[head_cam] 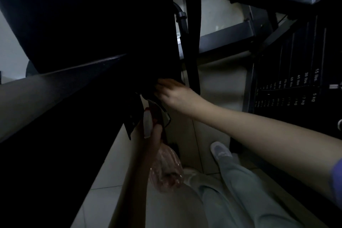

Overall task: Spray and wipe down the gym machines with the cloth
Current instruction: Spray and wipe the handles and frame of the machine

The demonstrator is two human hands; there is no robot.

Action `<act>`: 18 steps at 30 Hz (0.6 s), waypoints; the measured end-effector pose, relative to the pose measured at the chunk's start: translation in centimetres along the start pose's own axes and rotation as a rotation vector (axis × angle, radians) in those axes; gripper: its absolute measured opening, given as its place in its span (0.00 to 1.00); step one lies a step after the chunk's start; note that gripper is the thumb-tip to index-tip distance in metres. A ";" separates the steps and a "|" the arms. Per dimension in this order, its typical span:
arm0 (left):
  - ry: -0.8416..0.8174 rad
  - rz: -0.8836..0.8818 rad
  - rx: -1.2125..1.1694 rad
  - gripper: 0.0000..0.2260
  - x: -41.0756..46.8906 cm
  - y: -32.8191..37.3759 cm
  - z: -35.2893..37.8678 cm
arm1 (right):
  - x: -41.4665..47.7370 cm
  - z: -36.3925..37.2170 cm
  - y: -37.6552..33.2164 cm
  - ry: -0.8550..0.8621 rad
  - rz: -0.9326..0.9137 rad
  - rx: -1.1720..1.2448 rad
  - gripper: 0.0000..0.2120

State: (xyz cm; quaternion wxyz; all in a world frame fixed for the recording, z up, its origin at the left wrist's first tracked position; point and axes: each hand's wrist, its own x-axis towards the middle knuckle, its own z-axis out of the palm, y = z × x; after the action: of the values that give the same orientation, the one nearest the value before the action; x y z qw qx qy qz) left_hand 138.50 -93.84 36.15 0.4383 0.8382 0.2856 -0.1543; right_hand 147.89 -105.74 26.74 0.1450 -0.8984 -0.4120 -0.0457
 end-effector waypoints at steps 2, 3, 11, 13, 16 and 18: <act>-0.007 -0.031 0.013 0.13 0.0 -0.3 -0.1 | 0.4 1.2 -0.6 -0.094 -0.144 -0.043 0.18; -0.009 -0.052 0.008 0.13 0.0 -0.4 -0.2 | 0.7 1.7 -0.8 -0.121 -0.174 -0.046 0.18; -0.127 -0.056 -0.009 0.08 0.6 -1.2 -0.9 | 1.1 2.1 0.8 -0.015 -0.301 -0.223 0.19; -0.121 -0.019 0.053 0.16 0.5 -1.1 -0.6 | 0.1 1.6 1.8 0.050 -0.323 -0.176 0.14; -0.064 -0.002 0.098 0.15 0.4 -1.1 -0.1 | -1.7 -0.1 3.5 0.050 -0.300 -0.103 0.25; -0.100 -0.039 0.099 0.11 0.5 -0.7 0.4 | -2.9 -1.0 4.4 0.049 -0.287 -0.103 0.25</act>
State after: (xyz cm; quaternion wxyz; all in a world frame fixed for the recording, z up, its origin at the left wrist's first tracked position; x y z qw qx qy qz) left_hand 138.44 -93.66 35.19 0.4069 0.8445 0.2715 -0.2182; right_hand 149.37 -110.91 26.13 0.1007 -0.8351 -0.5297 -0.1090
